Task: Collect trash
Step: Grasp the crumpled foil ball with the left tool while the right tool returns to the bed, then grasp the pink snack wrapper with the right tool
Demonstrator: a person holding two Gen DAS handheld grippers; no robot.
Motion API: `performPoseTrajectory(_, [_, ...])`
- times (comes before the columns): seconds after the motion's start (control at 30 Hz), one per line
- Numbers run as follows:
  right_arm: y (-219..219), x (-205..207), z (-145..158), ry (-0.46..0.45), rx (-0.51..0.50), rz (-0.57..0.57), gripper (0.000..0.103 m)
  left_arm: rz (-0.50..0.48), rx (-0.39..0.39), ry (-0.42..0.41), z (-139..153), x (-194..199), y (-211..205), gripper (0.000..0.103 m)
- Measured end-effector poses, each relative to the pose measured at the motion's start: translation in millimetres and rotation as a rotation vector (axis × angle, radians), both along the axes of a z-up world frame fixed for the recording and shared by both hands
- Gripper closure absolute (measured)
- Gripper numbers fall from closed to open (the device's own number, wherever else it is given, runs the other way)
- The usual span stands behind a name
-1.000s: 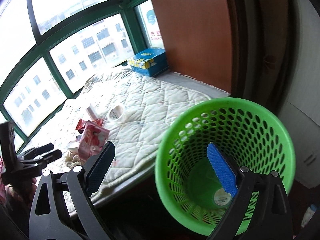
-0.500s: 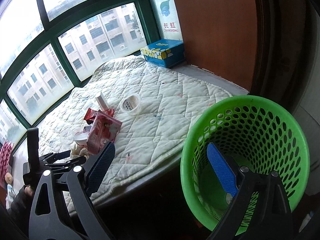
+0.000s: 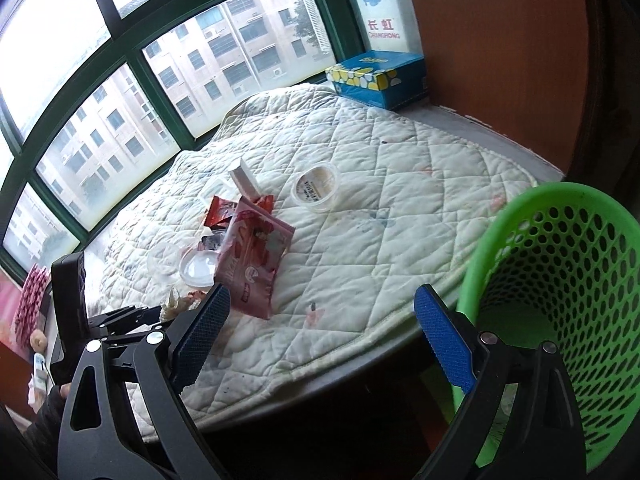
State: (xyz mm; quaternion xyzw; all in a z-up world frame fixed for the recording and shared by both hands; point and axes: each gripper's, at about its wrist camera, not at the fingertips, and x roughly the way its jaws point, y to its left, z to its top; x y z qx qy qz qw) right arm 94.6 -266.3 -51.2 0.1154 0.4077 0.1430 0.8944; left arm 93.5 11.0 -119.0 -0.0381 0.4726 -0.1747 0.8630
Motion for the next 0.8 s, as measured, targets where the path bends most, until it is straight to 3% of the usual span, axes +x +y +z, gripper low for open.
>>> performPoseTrajectory(0.33, [44, 49, -27, 0.109, 0.167, 0.099, 0.011, 0.048, -0.042, -0.044, 26, -25, 34, 0.06])
performPoseTrajectory(0.8, [81, 109, -72, 0.221, 0.245, 0.126, 0.016, 0.101, -0.06, -0.072, 39, -29, 67, 0.06])
